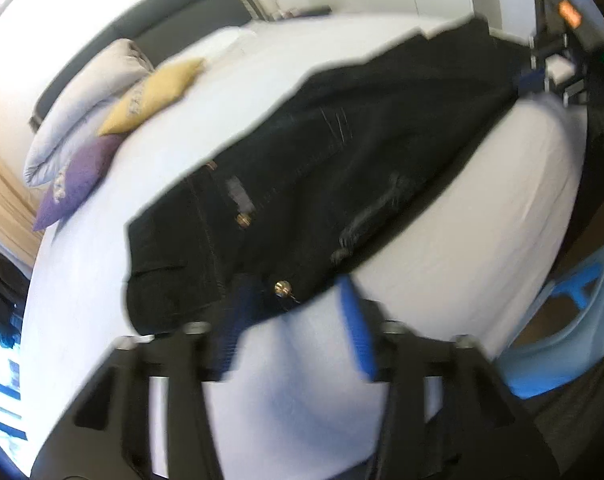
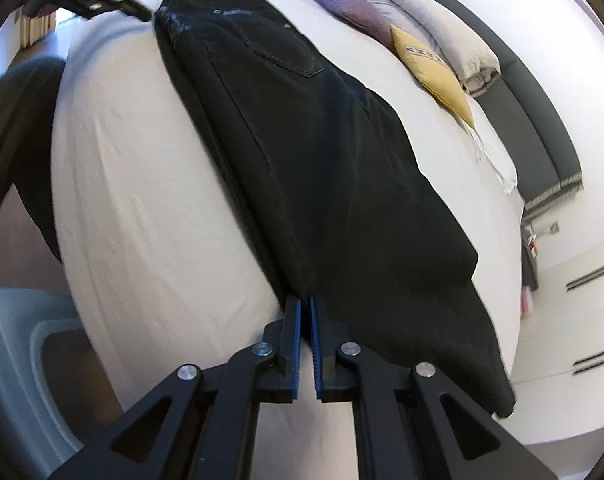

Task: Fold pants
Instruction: 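Lower the jeans flat onto the bed and open both tools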

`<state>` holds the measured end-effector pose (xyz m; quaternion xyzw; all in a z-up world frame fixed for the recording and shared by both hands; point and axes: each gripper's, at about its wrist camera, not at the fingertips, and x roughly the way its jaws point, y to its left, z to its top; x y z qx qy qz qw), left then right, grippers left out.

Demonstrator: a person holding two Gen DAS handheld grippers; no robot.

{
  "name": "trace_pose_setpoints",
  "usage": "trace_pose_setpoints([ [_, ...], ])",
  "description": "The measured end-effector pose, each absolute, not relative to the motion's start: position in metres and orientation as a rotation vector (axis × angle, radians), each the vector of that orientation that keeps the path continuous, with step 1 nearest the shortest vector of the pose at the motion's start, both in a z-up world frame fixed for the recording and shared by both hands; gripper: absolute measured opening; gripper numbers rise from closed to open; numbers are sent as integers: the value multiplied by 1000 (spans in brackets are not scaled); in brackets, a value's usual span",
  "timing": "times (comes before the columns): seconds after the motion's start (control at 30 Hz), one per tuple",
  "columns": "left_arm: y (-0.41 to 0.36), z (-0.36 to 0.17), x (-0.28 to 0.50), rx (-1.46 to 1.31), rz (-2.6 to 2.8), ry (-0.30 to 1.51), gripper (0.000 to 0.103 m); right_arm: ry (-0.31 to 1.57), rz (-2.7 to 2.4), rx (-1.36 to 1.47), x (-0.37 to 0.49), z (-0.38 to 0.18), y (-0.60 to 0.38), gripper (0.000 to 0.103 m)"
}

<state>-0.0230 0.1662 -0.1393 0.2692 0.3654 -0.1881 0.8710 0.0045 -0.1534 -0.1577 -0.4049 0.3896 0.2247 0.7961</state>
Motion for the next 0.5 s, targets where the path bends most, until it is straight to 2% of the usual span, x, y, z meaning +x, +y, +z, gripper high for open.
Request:
trace_pose_setpoints([
  [0.07, 166, -118, -23, 492, -385, 719, 55, 866, 501, -763, 2, -148, -162, 8],
  [0.1, 163, -108, -16, 441, -372, 704, 58, 875, 505, -702, 3, -143, -167, 8],
  [0.2, 150, -97, 14, 317, -354, 701, 60, 897, 481, -372, 13, -116, -200, 9],
  [0.27, 136, -98, 36, 250, -351, 723, 60, 907, 429, -167, 21, -107, -231, 17],
  [0.4, 94, -141, 74, 201, -359, 881, 60, 930, 328, 265, 30, -110, -309, 19],
  [0.5, 80, -175, 82, 232, -335, 969, 60, 896, 241, 594, 29, -127, -372, 30],
])
